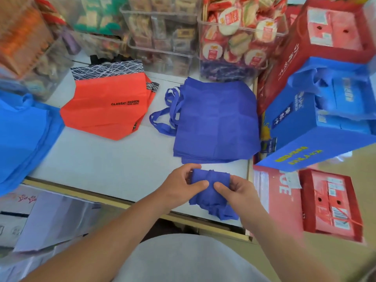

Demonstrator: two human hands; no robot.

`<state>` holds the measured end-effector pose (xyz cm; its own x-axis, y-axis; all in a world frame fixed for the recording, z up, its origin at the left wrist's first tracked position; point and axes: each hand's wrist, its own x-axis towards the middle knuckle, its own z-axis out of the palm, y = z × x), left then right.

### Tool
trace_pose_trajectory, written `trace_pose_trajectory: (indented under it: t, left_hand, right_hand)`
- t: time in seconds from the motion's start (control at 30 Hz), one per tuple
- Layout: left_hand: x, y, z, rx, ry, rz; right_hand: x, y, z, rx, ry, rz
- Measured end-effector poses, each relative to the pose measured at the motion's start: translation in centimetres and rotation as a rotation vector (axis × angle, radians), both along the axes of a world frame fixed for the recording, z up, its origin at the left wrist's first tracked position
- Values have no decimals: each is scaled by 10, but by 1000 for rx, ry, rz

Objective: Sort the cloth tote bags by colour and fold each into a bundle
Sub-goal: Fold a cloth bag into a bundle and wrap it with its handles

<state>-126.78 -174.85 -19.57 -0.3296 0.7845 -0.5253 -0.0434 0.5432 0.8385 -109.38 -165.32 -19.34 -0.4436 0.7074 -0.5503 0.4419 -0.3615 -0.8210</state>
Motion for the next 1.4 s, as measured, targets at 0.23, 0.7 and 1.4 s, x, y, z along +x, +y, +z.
trace_pose_trajectory:
  t: [0.23, 0.7, 1.4]
  left_hand:
    - [26, -14, -22, -31, -146, 222]
    - [39, -26, -23, -35, -431, 209]
    - [46, -22, -117, -292, 369, 46]
  right_hand:
    - [11, -8, -19, -146, 13, -10]
    - [14, -29, -19, -159, 9, -88]
    - [55, -7, -124, 692, -673, 794]
